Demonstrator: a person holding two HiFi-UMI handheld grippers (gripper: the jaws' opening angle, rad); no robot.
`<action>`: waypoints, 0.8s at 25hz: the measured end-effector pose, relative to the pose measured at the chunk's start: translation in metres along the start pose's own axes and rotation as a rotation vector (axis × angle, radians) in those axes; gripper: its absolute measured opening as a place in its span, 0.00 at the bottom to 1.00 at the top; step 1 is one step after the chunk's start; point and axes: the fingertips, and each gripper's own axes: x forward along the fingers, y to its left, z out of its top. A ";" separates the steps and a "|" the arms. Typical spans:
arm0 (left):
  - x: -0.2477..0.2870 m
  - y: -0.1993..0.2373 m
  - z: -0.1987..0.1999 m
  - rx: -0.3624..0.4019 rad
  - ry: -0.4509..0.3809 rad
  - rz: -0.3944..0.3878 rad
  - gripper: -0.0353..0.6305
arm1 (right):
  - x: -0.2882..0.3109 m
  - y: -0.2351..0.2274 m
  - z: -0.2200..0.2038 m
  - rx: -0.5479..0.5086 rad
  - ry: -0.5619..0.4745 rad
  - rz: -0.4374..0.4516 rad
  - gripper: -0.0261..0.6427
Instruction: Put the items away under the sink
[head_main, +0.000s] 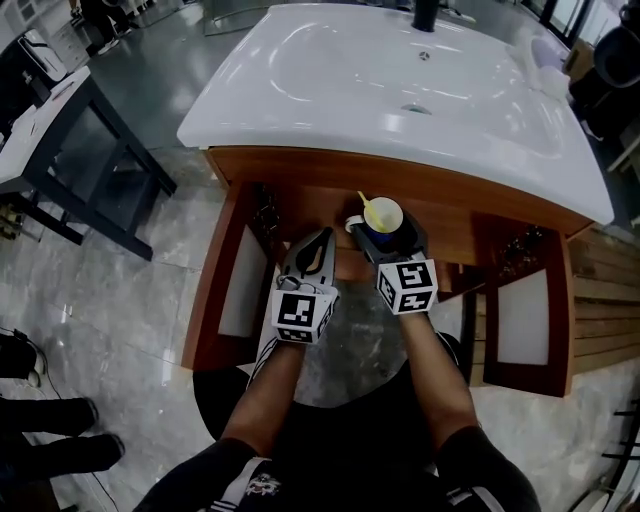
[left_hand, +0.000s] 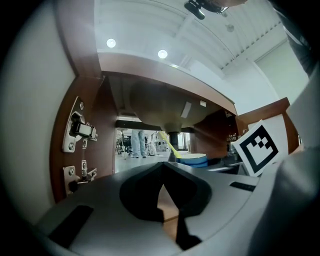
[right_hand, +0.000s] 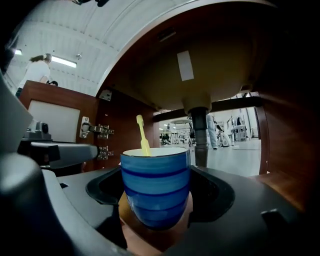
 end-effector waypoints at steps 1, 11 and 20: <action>-0.001 0.001 0.001 0.003 -0.006 0.005 0.05 | 0.006 -0.001 0.000 -0.002 0.010 -0.004 0.64; -0.001 0.014 0.008 -0.025 -0.012 0.050 0.05 | 0.041 -0.014 -0.006 0.006 0.077 -0.047 0.64; -0.004 0.010 0.010 -0.017 -0.013 0.058 0.05 | 0.055 -0.011 -0.013 -0.010 0.130 -0.081 0.64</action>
